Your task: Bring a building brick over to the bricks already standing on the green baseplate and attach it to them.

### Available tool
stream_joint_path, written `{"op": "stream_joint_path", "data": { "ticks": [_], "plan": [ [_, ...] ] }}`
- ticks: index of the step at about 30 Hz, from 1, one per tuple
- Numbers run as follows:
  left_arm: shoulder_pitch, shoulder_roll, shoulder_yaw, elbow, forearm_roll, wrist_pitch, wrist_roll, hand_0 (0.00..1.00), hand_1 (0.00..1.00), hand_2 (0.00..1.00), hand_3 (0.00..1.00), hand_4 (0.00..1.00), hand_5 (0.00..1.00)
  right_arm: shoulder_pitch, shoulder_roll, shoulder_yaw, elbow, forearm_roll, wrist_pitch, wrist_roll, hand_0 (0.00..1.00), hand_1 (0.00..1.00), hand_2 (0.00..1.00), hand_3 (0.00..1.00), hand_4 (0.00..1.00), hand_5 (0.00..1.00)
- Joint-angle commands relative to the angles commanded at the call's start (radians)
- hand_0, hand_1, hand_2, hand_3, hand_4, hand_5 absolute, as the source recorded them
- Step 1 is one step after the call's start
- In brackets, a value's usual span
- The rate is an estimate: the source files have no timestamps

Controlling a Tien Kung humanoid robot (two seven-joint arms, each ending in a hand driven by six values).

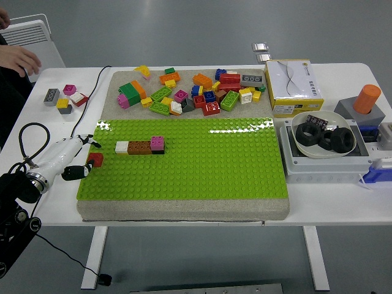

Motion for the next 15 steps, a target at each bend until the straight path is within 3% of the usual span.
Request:
{"op": "stream_joint_path", "data": {
  "ticks": [1, 7, 15],
  "plan": [
    [-0.002, 0.003, 0.002, -0.003, -0.006, -0.011, 0.004, 0.954, 0.962, 0.979, 0.803, 0.607, 0.002, 0.0, 0.0, 0.0, 0.0, 0.0, 0.0, 0.0, 0.521, 0.581, 0.76, 0.848, 0.93, 0.998],
    [-0.041, 0.034, 0.025, -0.008, -0.055, -0.076, 0.033, 0.957, 0.962, 0.974, 0.789, 0.62, 0.002, 0.001, -0.002, 0.006, 0.0, -0.007, 0.001, -0.001, 0.521, 0.577, 0.76, 0.847, 0.931, 0.998],
    [-0.077, 0.054, 0.059, 0.021, -0.098, -0.111, 0.043, 0.956, 0.959, 0.964, 0.77, 0.63, 0.002, 0.004, -0.004, 0.024, 0.0, -0.028, 0.004, -0.001, 0.521, 0.574, 0.758, 0.847, 0.932, 0.998]
  ]
}}
